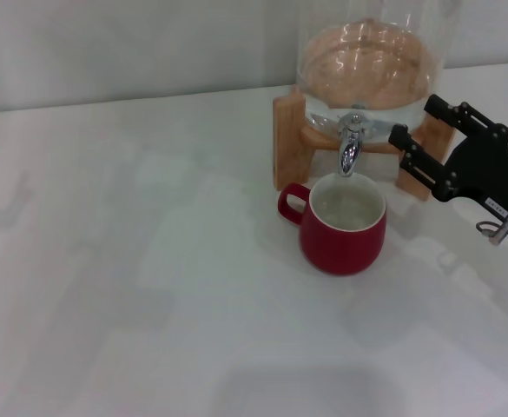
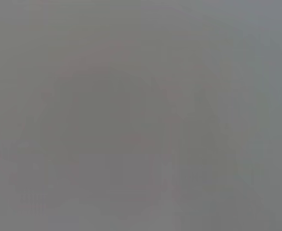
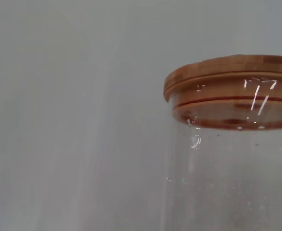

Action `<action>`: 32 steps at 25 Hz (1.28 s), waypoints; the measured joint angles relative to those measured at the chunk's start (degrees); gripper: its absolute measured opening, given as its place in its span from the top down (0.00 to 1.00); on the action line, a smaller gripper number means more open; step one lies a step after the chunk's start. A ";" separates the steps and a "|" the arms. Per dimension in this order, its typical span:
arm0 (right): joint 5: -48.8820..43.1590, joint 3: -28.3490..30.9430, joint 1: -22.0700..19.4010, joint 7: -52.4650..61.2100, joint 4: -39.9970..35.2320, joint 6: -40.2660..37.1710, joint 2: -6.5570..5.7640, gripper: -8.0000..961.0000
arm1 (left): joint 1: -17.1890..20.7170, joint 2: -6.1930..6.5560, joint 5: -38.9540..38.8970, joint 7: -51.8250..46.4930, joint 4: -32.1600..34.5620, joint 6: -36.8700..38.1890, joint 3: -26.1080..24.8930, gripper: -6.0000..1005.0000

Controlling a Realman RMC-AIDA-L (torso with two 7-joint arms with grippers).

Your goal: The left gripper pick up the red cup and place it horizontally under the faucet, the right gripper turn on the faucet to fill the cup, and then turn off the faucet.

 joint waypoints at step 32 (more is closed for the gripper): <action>0.18 6.71 -5.79 -0.90 0.01 2.36 -0.94 0.36 | 0.07 -0.09 -0.47 0.58 0.40 0.04 -0.51 0.12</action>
